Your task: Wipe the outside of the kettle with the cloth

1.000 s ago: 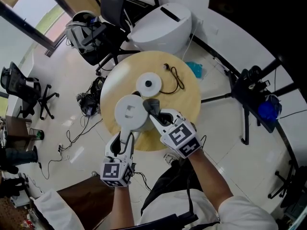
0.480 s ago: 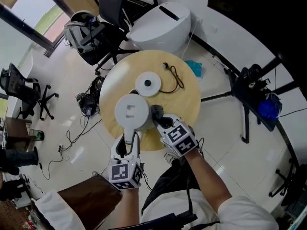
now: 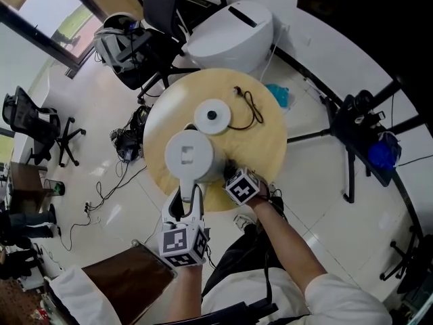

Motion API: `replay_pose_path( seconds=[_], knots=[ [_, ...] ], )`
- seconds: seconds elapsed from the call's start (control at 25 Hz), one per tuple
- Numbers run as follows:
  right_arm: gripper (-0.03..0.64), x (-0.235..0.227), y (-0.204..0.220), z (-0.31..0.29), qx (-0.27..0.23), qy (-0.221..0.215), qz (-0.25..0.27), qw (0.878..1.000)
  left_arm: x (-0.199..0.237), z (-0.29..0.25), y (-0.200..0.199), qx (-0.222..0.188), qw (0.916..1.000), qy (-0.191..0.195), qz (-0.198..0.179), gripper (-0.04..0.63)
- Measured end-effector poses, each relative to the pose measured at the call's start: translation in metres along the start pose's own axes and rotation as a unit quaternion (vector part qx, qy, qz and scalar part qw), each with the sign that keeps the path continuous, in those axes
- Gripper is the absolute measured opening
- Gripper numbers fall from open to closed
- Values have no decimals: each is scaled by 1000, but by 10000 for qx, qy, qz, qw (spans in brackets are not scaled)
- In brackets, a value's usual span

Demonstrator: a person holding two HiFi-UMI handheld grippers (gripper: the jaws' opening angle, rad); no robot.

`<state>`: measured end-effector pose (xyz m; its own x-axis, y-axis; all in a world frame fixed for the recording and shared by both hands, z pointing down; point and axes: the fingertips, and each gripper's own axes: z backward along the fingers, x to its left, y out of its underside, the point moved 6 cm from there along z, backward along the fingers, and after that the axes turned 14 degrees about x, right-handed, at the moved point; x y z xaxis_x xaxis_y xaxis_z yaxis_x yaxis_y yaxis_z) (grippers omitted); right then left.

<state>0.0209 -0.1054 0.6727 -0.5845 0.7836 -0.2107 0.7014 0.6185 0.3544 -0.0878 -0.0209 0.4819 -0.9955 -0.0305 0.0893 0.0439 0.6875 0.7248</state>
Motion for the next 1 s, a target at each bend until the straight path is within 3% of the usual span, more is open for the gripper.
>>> replay_pose_path(
  seconds=[0.24, 0.44, 0.72, 0.88, 1.0],
  knots=[
    [31, 1, 0, 7, -47, -250, -171, 9995, -6, -1, -2, 5, 9999, -86, 104, 170],
    [31, 22, -14, 64, -1006, -793, -199, 9916, -8, -3, -3, -7, 9999, -127, 98, 170],
    [31, 63, -51, 164, -2353, -1406, 160, 9616, -10, -4, -5, 3, 9998, -147, 156, 170],
    [31, 63, -54, 170, -2539, -1608, 208, 9535, -12, -5, -5, 2, 9997, -157, 194, 170],
    [31, 57, -45, 148, -2367, -1674, 47, 9570, -14, -6, -4, 5, 9997, -159, 208, 170]
  ],
)
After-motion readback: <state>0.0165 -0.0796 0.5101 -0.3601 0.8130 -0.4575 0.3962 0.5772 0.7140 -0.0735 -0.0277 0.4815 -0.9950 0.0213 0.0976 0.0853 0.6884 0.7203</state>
